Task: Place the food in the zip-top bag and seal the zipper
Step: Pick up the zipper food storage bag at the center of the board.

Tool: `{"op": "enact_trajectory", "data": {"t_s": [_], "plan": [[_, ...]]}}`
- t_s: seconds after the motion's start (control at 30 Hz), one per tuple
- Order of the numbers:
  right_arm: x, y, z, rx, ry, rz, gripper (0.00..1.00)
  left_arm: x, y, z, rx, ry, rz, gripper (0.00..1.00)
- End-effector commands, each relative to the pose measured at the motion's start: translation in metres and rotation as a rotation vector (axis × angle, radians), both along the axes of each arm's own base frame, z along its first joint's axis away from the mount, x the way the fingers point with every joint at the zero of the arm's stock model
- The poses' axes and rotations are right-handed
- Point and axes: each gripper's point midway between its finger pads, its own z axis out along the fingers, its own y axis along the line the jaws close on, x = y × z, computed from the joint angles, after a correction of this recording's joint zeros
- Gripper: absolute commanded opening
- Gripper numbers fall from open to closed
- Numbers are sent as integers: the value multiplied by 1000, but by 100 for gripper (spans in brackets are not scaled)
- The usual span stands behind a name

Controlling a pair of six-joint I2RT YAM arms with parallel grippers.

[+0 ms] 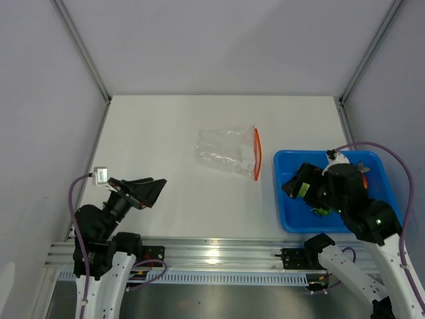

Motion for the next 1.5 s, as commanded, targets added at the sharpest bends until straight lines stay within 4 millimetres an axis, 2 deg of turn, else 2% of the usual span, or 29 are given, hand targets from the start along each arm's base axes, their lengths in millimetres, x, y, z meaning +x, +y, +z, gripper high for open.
{"op": "enact_trajectory", "data": {"t_s": [0.0, 0.07, 0.1, 0.13, 0.17, 0.23, 0.3, 0.37, 0.4, 0.43, 0.5, 0.63, 0.73, 0.8, 0.87, 0.93, 1.0, 1.07, 1.13, 1.17, 1.2, 1.23, 1.27, 1.3, 1.33, 1.4, 1.43, 1.47], "plan": [[1, -24, -43, -230, 142, -17, 99, 7, -15, -40, -33, 172, -90, 100], [8, -14, -51, -239, 134, 47, 99, 8, -20, -51, -15, 215, -130, 100], [8, 1, -53, -202, 149, 121, 99, 8, -22, -56, -6, 243, -149, 100], [7, 11, -54, -177, 151, 179, 99, 6, -22, -62, 5, 275, -150, 99], [13, 21, -51, -160, 120, 233, 99, 3, -20, -57, 21, 271, -143, 99], [15, 37, -49, -115, 136, 298, 99, 1, -16, -70, 36, 360, -115, 99], [26, 47, -36, -84, 94, 315, 99, -3, -18, -65, 25, 422, -131, 99], [36, 52, -30, -68, 96, 299, 99, -11, -20, -70, -7, 533, -143, 100], [40, 56, -17, -46, 75, 297, 99, -12, -21, -69, -23, 566, -141, 99], [45, 61, -16, -33, 97, 305, 99, -15, -25, -68, -57, 610, -159, 99], [51, 70, -5, 5, 94, 314, 99, -17, -30, -62, -77, 609, -196, 99], [66, 96, -1, 52, 45, 366, 99, -21, -35, -48, -61, 547, -241, 99], [78, 106, -3, 21, 22, 366, 99, -25, -34, -47, -27, 568, -248, 99], [90, 111, -12, 10, 49, 352, 99, -25, -34, -57, -28, 644, -250, 100], [99, 120, -12, 40, 54, 346, 99, -30, -41, -60, -44, 706, -310, 99], [109, 129, -21, 18, 73, 354, 99, -34, -45, -57, -26, 710, -366, 100], [125, 139, -20, 2, 64, 357, 99, -33, -45, -27, 27, 662, -383, 99], [135, 146, -29, -5, 77, 364, 99, -33, -45, -24, 44, 655, -386, 100], [154, 157, -37, -11, 83, 362, 99, -27, -41, -4, 75, 619, -354, 100], [161, 160, -43, -17, 94, 356, 99, -28, -37, -7, 95, 662, -334, 100], [172, 166, -34, -13, 74, 353, 100, -23, -30, 13, 143, 602, -286, 100], [184, 170, -49, -34, 106, 342, 100, -15, -28, 8, 160, 659, -276, 99], [193, 173, -50, -46, 102, 336, 99, -16, -27, 7, 171, 689, -271, 99], [201, 175, -52, -55, 102, 325, 100, -13, -27, 16, 176, 673, -270, 99], [220, 175, -55, -86, 99, 284, 99, -9, -28, 21, 178, 670, -279, 99], [237, 172, -60, -146, 104, 251, 99, -4, -28, 27, 185, 651, -274, 99], [247, 171, -47, -171, 91, 235, 99, -2, -27, 30, 191, 645, -262, 99], [263, 164, -67, -237, 124, 202, 99, 2, -27, 31, 193, 646, -259, 100]]}}
